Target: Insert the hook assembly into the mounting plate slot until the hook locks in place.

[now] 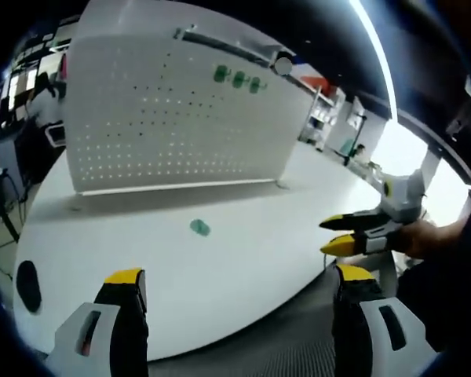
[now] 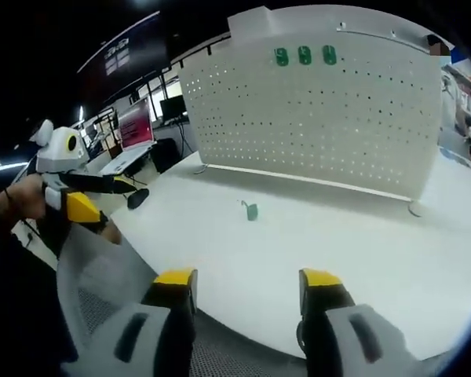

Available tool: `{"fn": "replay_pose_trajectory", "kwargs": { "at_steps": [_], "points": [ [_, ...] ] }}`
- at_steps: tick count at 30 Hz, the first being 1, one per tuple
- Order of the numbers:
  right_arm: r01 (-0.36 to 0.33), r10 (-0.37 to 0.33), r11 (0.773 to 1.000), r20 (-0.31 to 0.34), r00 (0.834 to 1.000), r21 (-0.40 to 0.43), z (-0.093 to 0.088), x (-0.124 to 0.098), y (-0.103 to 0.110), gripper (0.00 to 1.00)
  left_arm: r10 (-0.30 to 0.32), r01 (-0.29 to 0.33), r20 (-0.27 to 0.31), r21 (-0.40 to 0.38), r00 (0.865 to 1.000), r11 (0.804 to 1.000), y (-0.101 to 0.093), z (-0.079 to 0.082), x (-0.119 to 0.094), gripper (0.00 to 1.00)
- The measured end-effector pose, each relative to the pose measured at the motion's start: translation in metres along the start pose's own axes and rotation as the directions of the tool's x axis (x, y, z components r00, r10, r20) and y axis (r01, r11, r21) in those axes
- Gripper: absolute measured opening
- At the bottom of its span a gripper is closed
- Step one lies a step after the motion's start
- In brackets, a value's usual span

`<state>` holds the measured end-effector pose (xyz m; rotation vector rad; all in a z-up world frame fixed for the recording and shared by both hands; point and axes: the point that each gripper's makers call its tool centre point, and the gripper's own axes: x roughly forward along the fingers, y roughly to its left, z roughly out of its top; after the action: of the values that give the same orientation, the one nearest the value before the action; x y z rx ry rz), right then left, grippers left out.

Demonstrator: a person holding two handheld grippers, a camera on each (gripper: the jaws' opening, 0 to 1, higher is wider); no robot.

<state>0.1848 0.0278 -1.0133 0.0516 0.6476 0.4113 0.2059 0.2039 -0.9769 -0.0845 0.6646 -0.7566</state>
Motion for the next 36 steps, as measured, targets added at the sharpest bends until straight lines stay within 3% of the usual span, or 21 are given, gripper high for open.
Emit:
{"fn": "replay_pose_trajectory", "kwargs": {
  "at_steps": [10, 15, 24, 36],
  "points": [
    [0.001, -0.001, 1.0, 0.002, 1.0, 0.013, 0.004, 0.002, -0.006, 0.47, 0.042, -0.042, -0.021, -0.016, 0.999, 0.999, 0.013, -0.006, 0.0, 1.0],
    [-0.033, 0.032, 0.999, -0.011, 0.999, -0.013, 0.007, 0.017, -0.001, 0.46, 0.045, -0.046, -0.046, -0.03, 0.998, 0.998, 0.015, -0.014, 0.002, 1.0],
    [-0.112, 0.11, 0.992, -0.032, 0.993, -0.066, 0.019, 0.067, 0.011, 0.4, 0.041, -0.044, -0.063, -0.045, 0.997, 0.998, 0.02, -0.015, 0.008, 1.0],
    [-0.149, 0.141, 0.98, -0.069, 0.988, -0.129, 0.039, 0.136, -0.006, 0.31, 0.06, -0.065, -0.086, -0.065, 0.994, 0.996, 0.036, -0.017, 0.009, 0.99]
  ]
}}
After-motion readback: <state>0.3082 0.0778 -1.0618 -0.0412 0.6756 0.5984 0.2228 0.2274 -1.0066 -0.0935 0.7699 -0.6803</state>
